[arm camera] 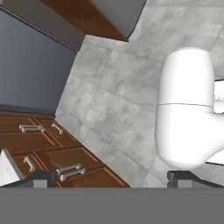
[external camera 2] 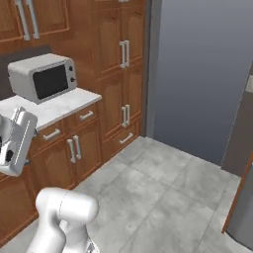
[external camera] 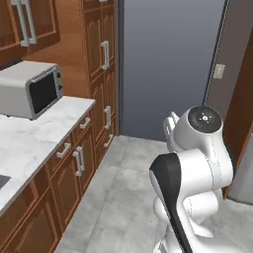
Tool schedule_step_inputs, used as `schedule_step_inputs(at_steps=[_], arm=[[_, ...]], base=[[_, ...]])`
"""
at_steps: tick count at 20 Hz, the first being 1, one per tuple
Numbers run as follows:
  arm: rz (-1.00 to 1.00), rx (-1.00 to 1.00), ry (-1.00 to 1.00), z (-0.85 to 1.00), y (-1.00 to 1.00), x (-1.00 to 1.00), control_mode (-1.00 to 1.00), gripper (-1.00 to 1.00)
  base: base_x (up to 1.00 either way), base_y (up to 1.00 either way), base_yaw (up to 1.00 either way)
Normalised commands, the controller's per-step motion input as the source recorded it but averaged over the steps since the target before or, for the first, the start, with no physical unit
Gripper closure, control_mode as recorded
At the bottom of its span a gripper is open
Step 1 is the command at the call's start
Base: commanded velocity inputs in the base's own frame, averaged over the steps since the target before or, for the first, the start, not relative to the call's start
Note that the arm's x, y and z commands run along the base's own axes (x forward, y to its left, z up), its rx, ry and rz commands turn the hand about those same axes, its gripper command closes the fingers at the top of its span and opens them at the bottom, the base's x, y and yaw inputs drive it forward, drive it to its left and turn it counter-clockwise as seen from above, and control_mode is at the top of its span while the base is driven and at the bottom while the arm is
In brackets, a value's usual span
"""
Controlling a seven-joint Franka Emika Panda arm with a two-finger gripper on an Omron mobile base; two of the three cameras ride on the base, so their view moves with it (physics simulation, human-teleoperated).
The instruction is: Move the pot and pan from the stove into the sink.
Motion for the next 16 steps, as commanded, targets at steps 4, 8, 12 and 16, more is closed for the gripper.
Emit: schedule_step_inputs(at_steps=[4, 8, 12, 16], arm=[[0.00, 0.00, 0.00, 0.00, 0.00, 0.00, 1.00, -1.00], [0.00, 0.00, 0.00, 0.00, 0.00, 0.00, 1.00, -1.00], [0.00, 0.00, 0.00, 0.00, 0.00, 0.00, 1.00, -1.00], [0.00, 0.00, 0.00, 0.00, 0.00, 0.00, 1.00, -1.00]], base=[[0.05, -0.12, -0.47], [0.04, -0.12, -0.46], [0.05, -0.13, -0.46], [0.02, -0.19, -0.42]])
